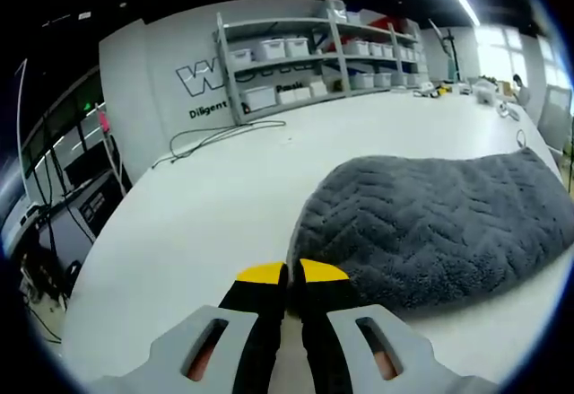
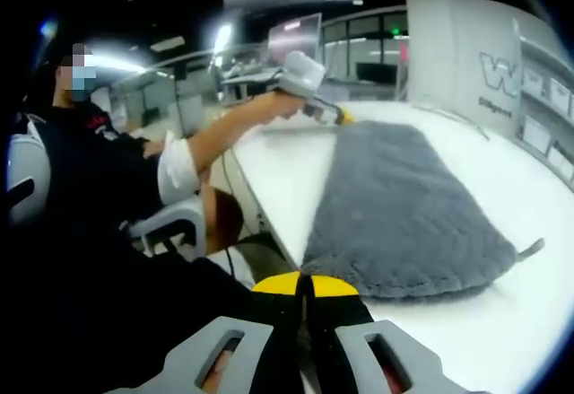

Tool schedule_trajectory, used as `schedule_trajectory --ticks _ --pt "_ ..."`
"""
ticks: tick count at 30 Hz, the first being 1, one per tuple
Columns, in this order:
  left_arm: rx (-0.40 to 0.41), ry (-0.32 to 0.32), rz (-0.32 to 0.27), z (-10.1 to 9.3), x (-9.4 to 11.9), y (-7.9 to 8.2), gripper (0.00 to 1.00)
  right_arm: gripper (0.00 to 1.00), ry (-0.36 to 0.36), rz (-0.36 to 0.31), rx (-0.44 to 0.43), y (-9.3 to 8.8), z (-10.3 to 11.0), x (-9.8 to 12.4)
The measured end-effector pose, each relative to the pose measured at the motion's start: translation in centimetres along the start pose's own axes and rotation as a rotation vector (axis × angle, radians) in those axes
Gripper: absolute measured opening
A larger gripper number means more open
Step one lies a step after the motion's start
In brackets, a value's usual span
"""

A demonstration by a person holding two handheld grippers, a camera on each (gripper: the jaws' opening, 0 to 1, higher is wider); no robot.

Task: Open the folded towel by lifting each exposed corner and separating the folded layers until the towel lies flat within the target outline without major curled edges

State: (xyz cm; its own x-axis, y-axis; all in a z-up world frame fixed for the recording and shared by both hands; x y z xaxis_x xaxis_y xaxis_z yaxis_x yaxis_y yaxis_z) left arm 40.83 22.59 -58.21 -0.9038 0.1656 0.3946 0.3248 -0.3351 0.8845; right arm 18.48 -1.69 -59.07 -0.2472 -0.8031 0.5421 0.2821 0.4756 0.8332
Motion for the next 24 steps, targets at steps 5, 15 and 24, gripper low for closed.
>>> schedule_trajectory --ticks 5,15,24 --pt "-0.007 0.011 -0.002 -0.2 0.1 0.0 0.05 0.00 0.015 -0.012 -0.009 0.1 0.1 -0.2" --pt "-0.091 -0.005 0.021 0.6 -1.7 0.8 0.04 0.00 0.029 -0.005 -0.002 0.2 0.4 -0.5" --pt "-0.141 -0.015 0.030 0.7 -2.9 1.3 0.04 0.00 0.032 -0.008 0.040 0.6 0.9 -1.4"
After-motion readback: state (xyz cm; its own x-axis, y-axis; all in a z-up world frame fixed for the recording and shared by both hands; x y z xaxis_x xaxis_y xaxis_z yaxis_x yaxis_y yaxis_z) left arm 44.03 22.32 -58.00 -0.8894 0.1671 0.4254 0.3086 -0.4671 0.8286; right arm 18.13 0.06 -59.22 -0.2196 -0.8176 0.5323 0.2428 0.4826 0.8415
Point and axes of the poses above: the point that each gripper's makers call its tool centre point, and the gripper's own axes: x roughly backward along the fingers, z roughly to its left, y roughly out of its top, the point moved 1 cm from there along x, roughly backward along the fingers, and after that the axes turned 7 degrees about y, right-handed, at the moved point
